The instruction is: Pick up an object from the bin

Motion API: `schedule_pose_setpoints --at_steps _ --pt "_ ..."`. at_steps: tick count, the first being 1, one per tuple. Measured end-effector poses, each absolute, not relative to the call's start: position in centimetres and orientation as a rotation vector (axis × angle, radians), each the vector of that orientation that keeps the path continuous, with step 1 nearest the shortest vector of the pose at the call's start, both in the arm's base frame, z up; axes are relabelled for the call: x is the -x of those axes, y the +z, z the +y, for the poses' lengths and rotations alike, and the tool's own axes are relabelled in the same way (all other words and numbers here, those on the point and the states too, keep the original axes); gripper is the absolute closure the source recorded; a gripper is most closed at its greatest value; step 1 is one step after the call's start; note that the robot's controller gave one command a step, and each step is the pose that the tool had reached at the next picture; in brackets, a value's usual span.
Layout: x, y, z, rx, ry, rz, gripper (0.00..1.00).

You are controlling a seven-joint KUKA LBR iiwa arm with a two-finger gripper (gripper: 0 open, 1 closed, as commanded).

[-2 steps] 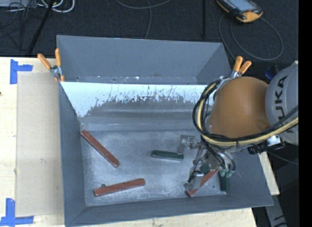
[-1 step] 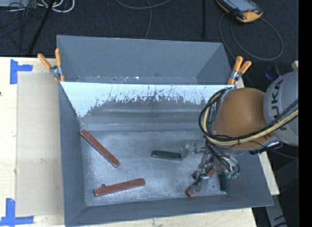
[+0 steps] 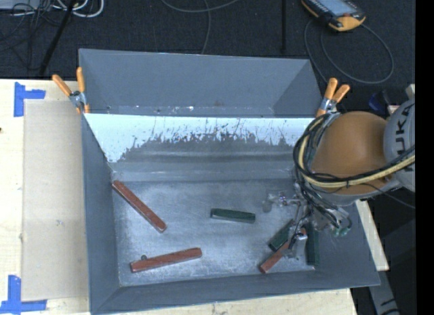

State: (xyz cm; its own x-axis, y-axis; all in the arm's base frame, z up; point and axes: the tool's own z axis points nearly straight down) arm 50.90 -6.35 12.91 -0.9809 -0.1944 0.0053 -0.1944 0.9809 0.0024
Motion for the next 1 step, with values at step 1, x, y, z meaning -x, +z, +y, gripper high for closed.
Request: schedule_pose_setpoints --at_steps 1 --pt "-50.58 11.76 -9.12 -0.538 -0.001 -3.094 0.00"
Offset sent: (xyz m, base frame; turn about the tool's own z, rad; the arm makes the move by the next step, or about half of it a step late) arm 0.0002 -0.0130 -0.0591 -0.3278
